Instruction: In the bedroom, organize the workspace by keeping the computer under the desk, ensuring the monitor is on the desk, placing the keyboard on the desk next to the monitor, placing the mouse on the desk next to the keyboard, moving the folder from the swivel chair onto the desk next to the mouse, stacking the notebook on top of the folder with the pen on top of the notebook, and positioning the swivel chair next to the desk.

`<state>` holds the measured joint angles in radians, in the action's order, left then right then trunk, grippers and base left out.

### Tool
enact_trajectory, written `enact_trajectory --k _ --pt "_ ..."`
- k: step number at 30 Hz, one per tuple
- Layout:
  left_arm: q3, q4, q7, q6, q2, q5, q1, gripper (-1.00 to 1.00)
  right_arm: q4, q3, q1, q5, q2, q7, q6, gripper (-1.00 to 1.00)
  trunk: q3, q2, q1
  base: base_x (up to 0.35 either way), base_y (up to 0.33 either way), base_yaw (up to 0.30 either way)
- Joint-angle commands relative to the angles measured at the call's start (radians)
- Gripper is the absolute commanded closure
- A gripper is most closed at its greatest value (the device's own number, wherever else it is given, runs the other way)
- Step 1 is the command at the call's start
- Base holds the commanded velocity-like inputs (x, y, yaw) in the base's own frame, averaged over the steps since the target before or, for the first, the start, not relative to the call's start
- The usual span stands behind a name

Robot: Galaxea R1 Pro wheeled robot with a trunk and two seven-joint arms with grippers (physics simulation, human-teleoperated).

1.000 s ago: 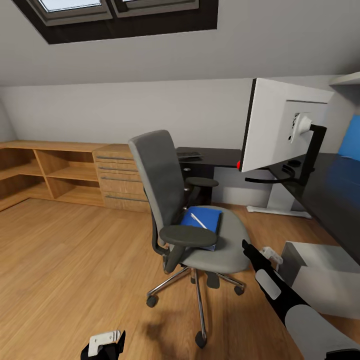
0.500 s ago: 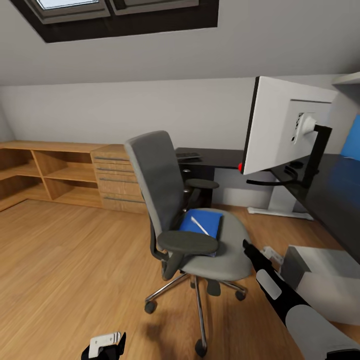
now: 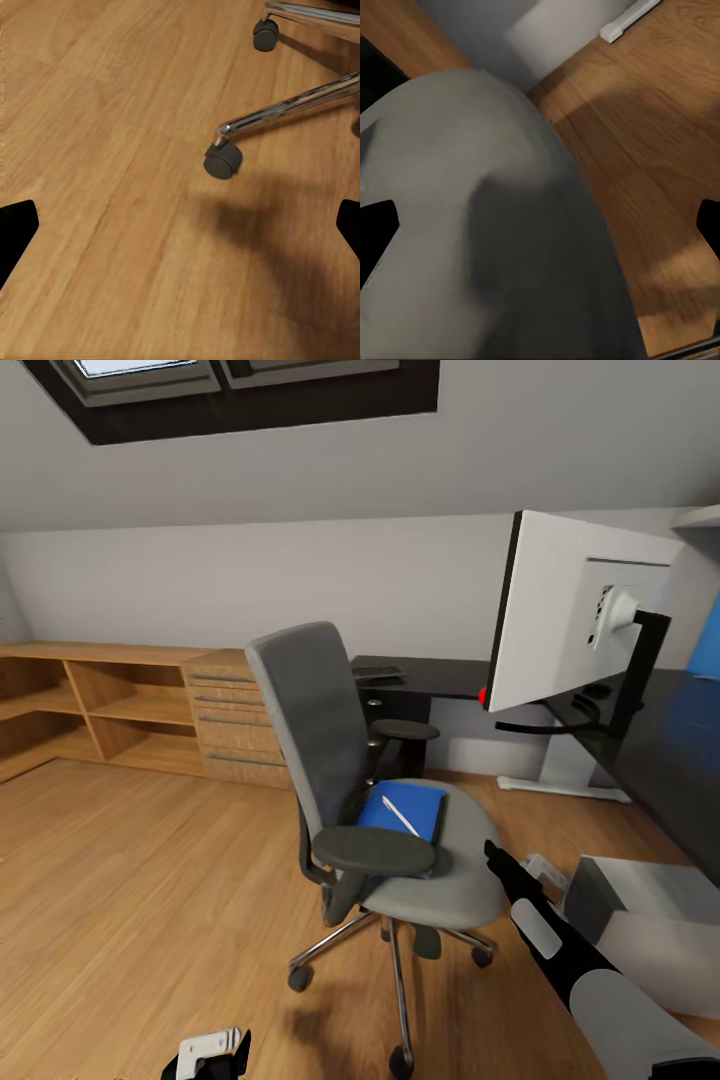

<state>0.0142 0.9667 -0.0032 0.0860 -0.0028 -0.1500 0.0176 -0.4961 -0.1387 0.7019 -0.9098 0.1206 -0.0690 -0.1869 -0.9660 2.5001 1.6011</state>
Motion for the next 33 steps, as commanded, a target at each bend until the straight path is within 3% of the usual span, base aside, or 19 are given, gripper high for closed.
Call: enact_trajectory --k 1,33 --pt "0.0 0.001 0.0 0.001 0.0 -0.008 0.0 -1.0 -0.001 -0.009 0.0 -0.008 0.001 -0.007 -0.005 -1.0 -0.001 0.0 0.0 0.001 -0.001 0.135" --pt "0.005 0.001 0.005 0.001 0.001 -0.009 0.0 -1.0 0.0 -0.009 0.0 -0.008 -0.002 -0.006 -0.006 -1.0 -0.001 0.0 0.0 0.0 0.0 0.152"
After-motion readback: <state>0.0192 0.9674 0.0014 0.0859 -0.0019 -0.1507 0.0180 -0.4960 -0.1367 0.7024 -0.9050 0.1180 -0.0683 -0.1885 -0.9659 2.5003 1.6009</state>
